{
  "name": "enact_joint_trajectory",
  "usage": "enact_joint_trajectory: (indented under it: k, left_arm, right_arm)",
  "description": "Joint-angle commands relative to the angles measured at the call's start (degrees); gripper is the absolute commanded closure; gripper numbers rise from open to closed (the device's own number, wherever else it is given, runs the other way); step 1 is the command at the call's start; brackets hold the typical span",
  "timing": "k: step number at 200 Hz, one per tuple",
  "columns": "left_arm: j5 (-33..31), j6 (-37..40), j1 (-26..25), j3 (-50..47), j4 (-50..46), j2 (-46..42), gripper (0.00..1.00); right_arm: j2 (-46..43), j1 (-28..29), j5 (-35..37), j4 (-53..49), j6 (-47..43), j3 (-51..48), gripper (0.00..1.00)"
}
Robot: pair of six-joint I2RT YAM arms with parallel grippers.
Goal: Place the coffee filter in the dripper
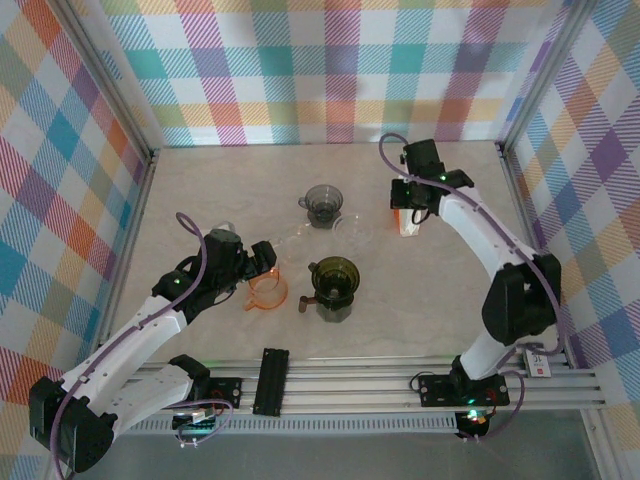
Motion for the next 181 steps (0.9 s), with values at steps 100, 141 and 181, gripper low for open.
enact_joint_trajectory:
  k: [100,141,181]
  left_arm:
    - [11.7,2.2,0.4,5.0,-4.3,1.6,0.00]
    - [15.3,3.4,0.4,5.6,-5.4,1.0,0.00]
    - [16.0,3.7,0.4,5.4,-5.0,-0.9,0.00]
  right_arm:
    - [-26.1,14.5,-11.7,-15.4,-0.4,-5.8,1.00]
    - [-25.8,20.1,-12.8,-25.1,1.6,0.5,1.00]
    - [-21.0,25.0,-12.1,-33.7,3.9,8.4,1.00]
